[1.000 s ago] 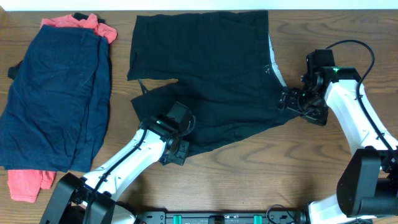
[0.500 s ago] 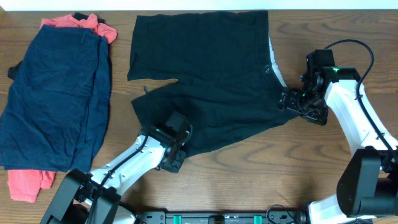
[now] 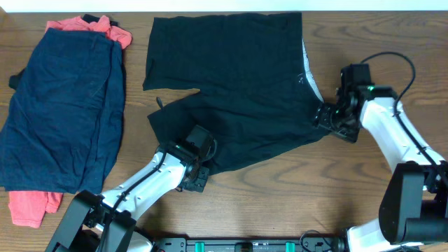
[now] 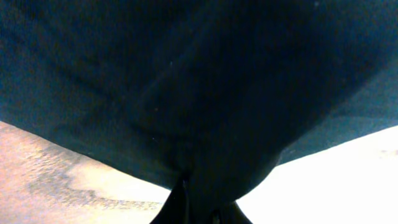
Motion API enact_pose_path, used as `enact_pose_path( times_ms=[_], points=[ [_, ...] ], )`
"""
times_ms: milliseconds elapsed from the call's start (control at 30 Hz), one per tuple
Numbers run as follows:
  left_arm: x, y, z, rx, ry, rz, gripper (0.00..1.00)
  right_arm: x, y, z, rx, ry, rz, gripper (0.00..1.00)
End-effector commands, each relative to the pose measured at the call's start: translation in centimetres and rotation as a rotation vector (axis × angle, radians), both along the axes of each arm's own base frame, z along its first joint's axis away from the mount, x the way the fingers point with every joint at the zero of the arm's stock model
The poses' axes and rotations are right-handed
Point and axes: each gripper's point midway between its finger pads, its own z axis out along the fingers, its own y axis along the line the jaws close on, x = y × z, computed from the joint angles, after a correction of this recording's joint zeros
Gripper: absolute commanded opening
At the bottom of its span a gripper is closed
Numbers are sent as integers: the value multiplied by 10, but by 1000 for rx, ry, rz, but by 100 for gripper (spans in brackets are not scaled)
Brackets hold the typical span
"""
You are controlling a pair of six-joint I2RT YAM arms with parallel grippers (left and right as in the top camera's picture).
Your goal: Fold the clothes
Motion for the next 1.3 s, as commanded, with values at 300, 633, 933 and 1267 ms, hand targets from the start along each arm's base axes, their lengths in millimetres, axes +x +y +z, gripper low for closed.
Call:
enact_pose_path(
  times_ms=[300,633,933,1267],
  points=[
    [0,-2,-7,-12,1,25,6,43,-6,-4,-29,-206,-99,64],
    [0,-2,-7,-12,2,41,6,29,-6,-14,-29,-135,-122,58],
    [-2,-5,-7,-28,12,43,6,17,-21,-18,-117,-89,-129,61],
    [-2,-5,-6,-28,12,44,6,29,-19,-35,-109,-98,-129,61]
  ],
)
